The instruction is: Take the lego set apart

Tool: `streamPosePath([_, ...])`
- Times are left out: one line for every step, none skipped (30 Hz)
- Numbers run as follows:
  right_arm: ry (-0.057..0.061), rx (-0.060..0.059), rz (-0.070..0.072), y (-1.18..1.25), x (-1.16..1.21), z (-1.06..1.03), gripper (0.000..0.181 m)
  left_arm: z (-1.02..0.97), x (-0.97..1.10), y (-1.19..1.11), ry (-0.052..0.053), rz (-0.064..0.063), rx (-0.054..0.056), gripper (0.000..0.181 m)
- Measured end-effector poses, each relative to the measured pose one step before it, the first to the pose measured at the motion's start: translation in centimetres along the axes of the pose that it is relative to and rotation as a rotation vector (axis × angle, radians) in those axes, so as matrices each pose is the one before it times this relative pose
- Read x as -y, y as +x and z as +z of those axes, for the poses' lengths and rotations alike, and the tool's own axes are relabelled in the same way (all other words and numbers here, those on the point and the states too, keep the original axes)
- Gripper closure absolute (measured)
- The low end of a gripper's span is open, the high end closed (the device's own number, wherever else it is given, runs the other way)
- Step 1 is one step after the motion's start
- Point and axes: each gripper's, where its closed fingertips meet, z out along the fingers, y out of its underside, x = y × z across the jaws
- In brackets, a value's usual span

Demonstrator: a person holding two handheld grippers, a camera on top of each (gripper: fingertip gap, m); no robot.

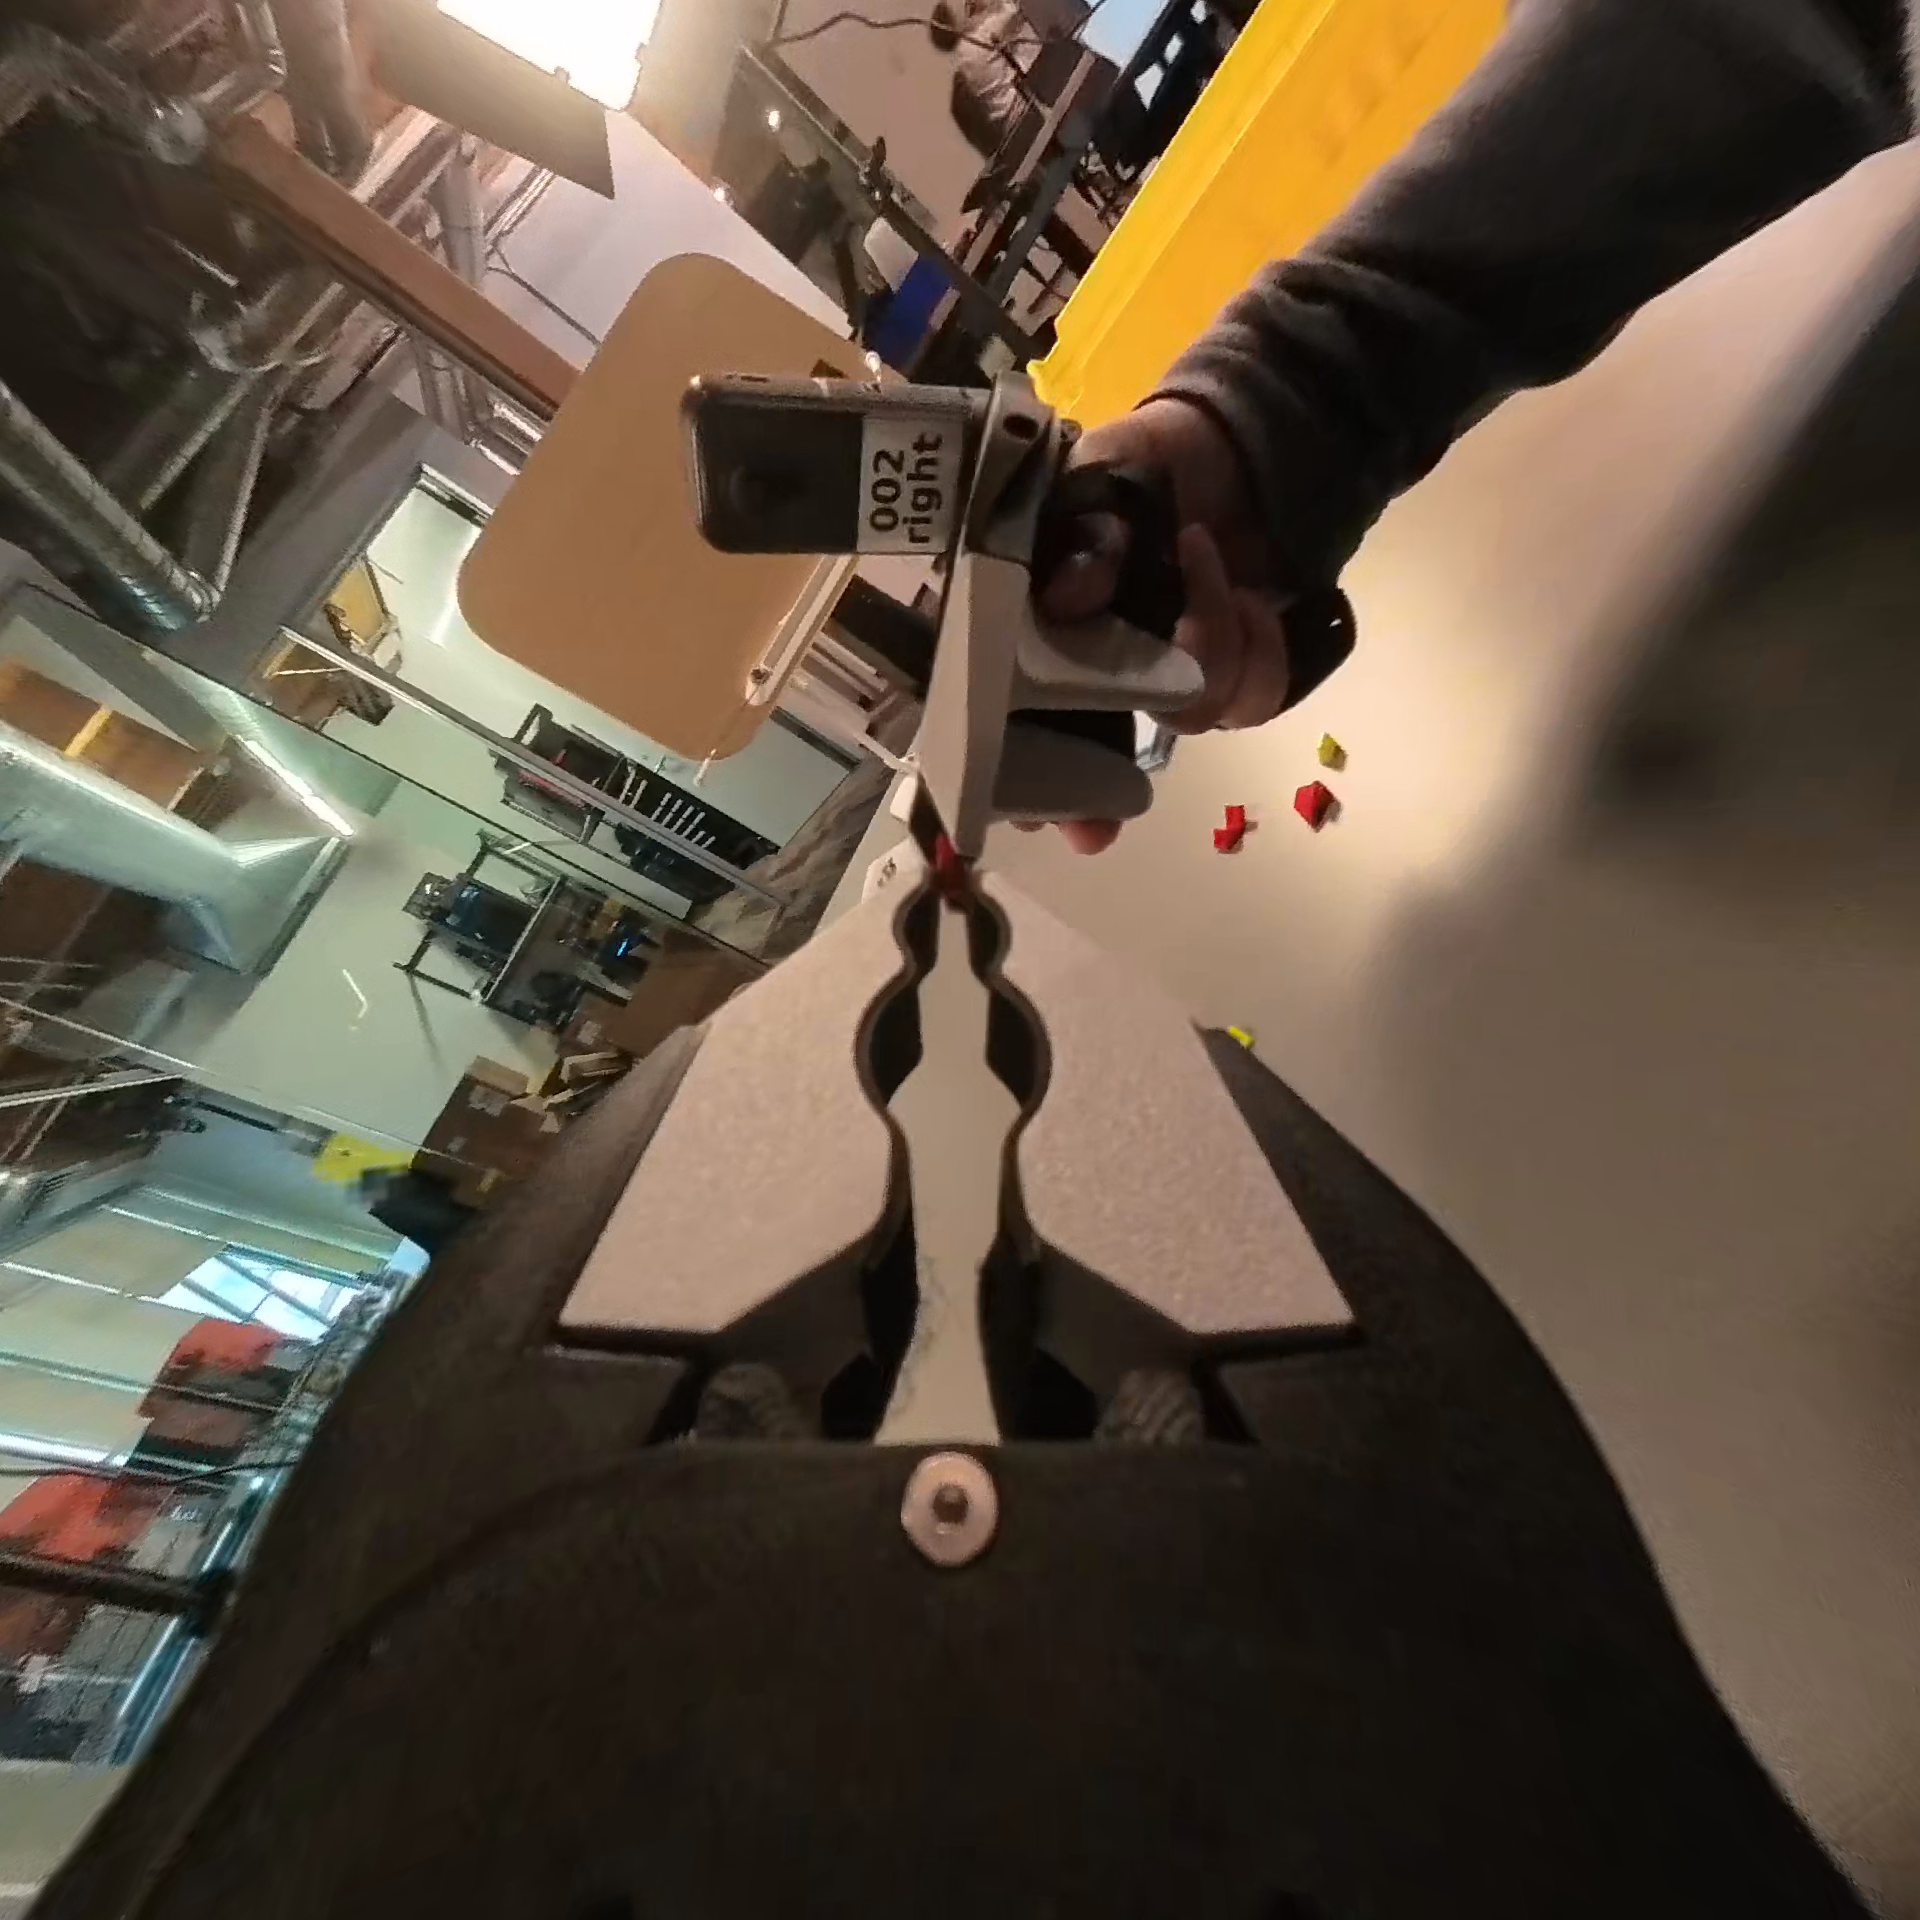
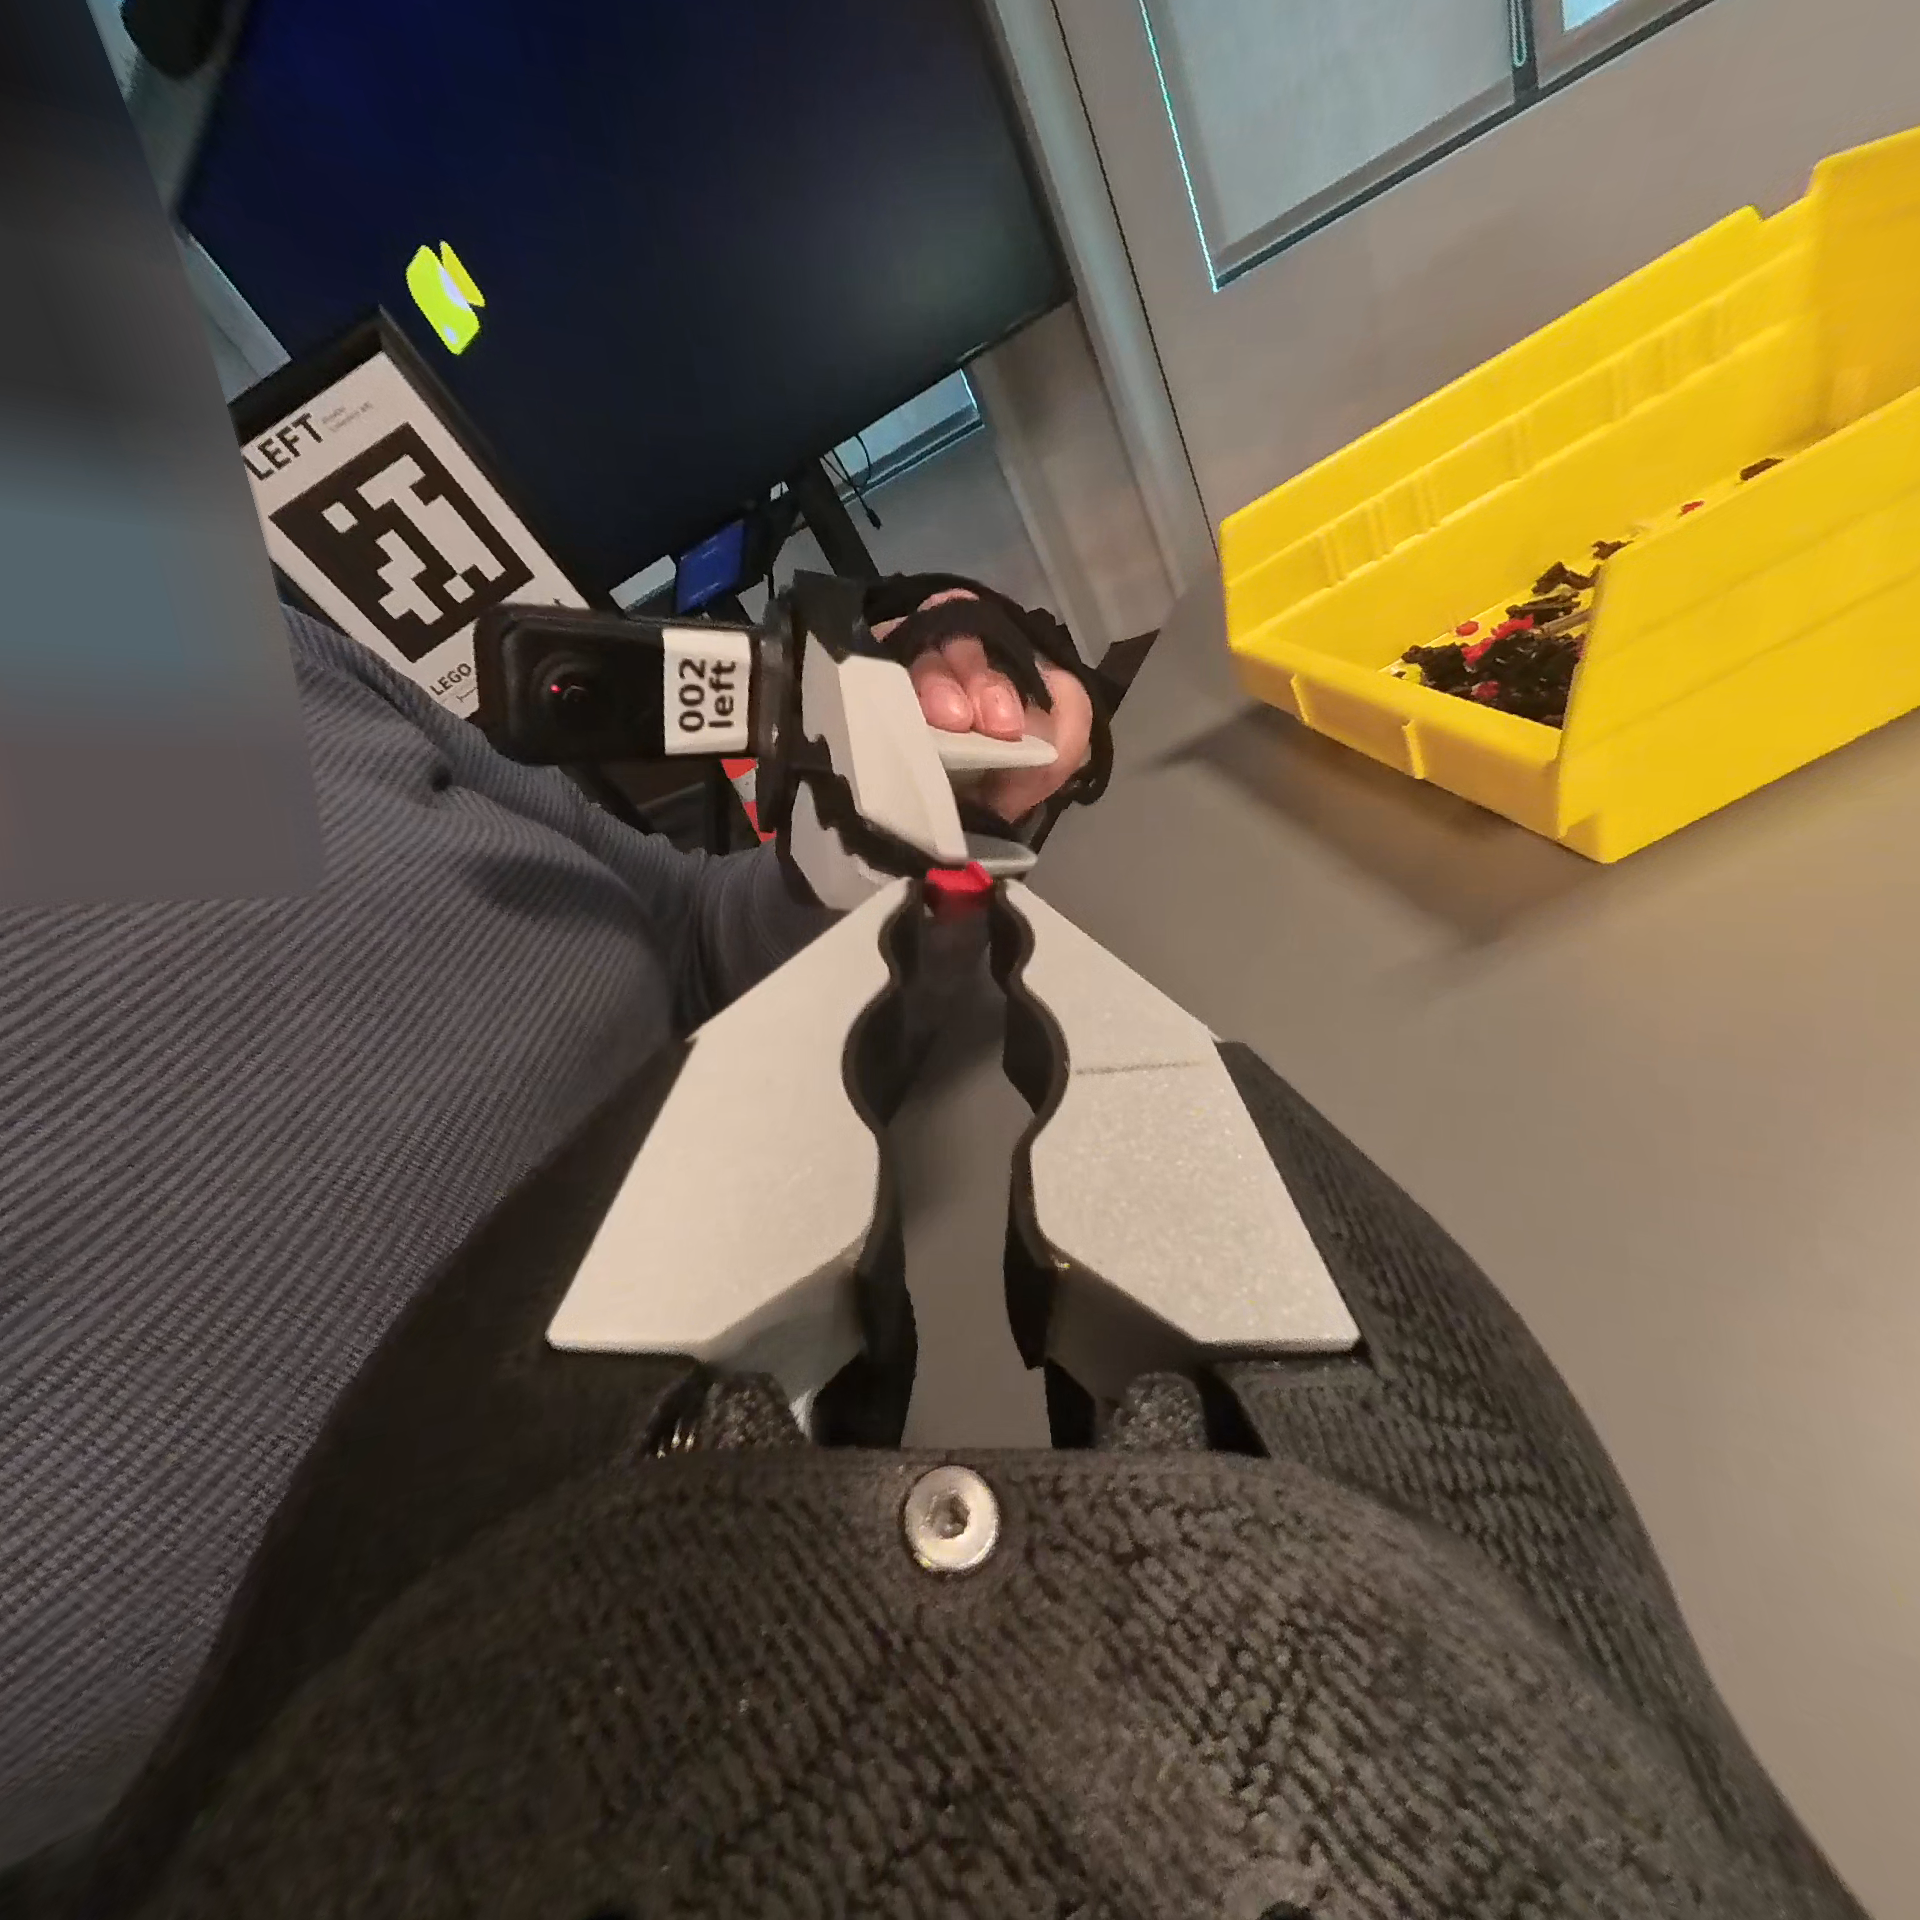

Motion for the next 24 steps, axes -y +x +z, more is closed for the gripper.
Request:
streamPosePath([0.0009,-0.0044,0.0021,0.053,-0.018,0.000,0.171,0.036,-0.053,0.013,-0.0034,-0.0081,-0.0049,0.178])
streamPosePath([-0.0016,-0.0044,0.0026,0.055,-0.028,-0.005,0.171,0.037,-0.053,0.028,-0.0025,-0.0130,-0.0060,0.178])
streamPosePath([-0.0044,-0.0129,0.0018,0.191,-0.071,0.010,0.171,0.056,-0.151,0.049,-0.0093,-0.0103,-0.0079,0.178])
streamPosePath([0.0007,-0.0322,-0.0030,0.448,0.010,0.005,0.171,0.138,-0.402,-0.068,-0.0253,-0.0226,-0.0044,0.178])
streamPosePath([0.0057,-0.0532,-0.0125,0.699,0.095,0.000,0.170,0.262,-0.608,-0.229,-0.0399,-0.0471,0.0046,0.178])
streamPosePath([0.0101,-0.0738,-0.0302,0.902,0.180,-0.002,0.160,0.285,-0.614,-0.448,-0.0365,-0.0551,0.0223,0.178])
streamPosePath([0.0107,-0.0815,-0.0386,0.909,0.180,-0.014,0.156,0.267,-0.605,-0.707,-0.0312,-0.0589,0.0406,0.178])
streamPosePath([0.0107,-0.0671,-0.0235,0.652,0.179,0.027,0.157,0.281,-0.591,-0.433,-0.0279,-0.0587,0.0205,0.179])
streamPosePath([0.0157,-0.0400,0.0028,0.296,0.215,0.083,0.159,0.209,-0.352,-0.209,-0.0095,-0.0475,0.0080,0.179])
streamPosePath([0.0181,-0.0267,0.0238,0.175,0.206,0.117,0.161,0.114,-0.145,-0.248,0.0042,-0.0318,0.0154,0.179])
streamPosePath([0.0156,-0.0278,0.0248,0.261,0.105,0.119,0.163,0.077,-0.156,-0.086,0.0005,-0.0160,0.0059,0.179])
streamPosePath([0.0119,-0.0205,0.0122,0.172,0.015,0.100,0.164,0.070,-0.144,0.045,-0.0018,-0.0056,-0.0004,0.179])
streamPosePath([0.0084,-0.0176,0.0066,0.148,-0.075,0.092,0.166,0.063,-0.089,0.079,-0.0007,0.0018,0.0006,0.179])
streamPosePath([-0.0028,-0.0110,0.0063,0.086,-0.209,0.105,0.167,0.054,-0.090,0.102,-0.0029,0.0045,-0.0005,0.179])
streamPosePath([-0.0085,-0.0028,0.0089,0.032,-0.269,0.112,0.168,0.050,-0.029,0.167,-0.0014,0.0065,-0.0042,0.179])
streamPosePath([-0.0004,0.0039,0.0131,-0.022,-0.097,0.049,0.170,0.057,-0.089,0.028,-0.0059,0.0095,0.0061,0.179])
streamPosePath([-0.0003,0.0058,0.0128,-0.013,-0.050,0.027,0.172,0.032,-0.041,0.058,-0.0029,0.0087,0.0033,0.179])
streamPosePath([-0.0015,0.0014,0.0097,0.030,-0.052,0.016,0.172,0.050,-0.041,0.041,-0.0037,0.0041,0.0022,0.179])
streamPosePath([-0.0059,-0.0041,0.0039,0.069,-0.097,0.037,0.173,0.023,-0.079,0.002,-0.0038,0.0055,0.0022,0.180])
streamPosePath([-0.0165,-0.0081,-0.0151,0.083,-0.195,0.031,0.173,0.022,-0.158,0.088,-0.0072,0.0031,-0.0050,0.179])
streamPosePath([-0.0239,-0.0109,-0.0408,0.103,-0.263,0.005,0.174,0.028,-0.203,0.143,-0.0086,-0.0045,-0.0095,0.180])
streamPosePath([-0.0250,-0.0135,-0.0567,0.073,-0.252,-0.011,0.175,0.027,-0.164,0.130,-0.0051,-0.0123,-0.0091,0.180])
streamPosePath([-0.0258,-0.0162,-0.0750,0.031,-0.260,0.018,0.175,-0.017,-0.057,0.081,0.0009,-0.0115,-0.0068,0.181])
streamPosePath([-0.0357,-0.0302,-0.0891,0.145,-0.408,0.064,0.178,-0.021,-0.084,-0.038,-0.0029,-0.0111,-0.0003,0.181])
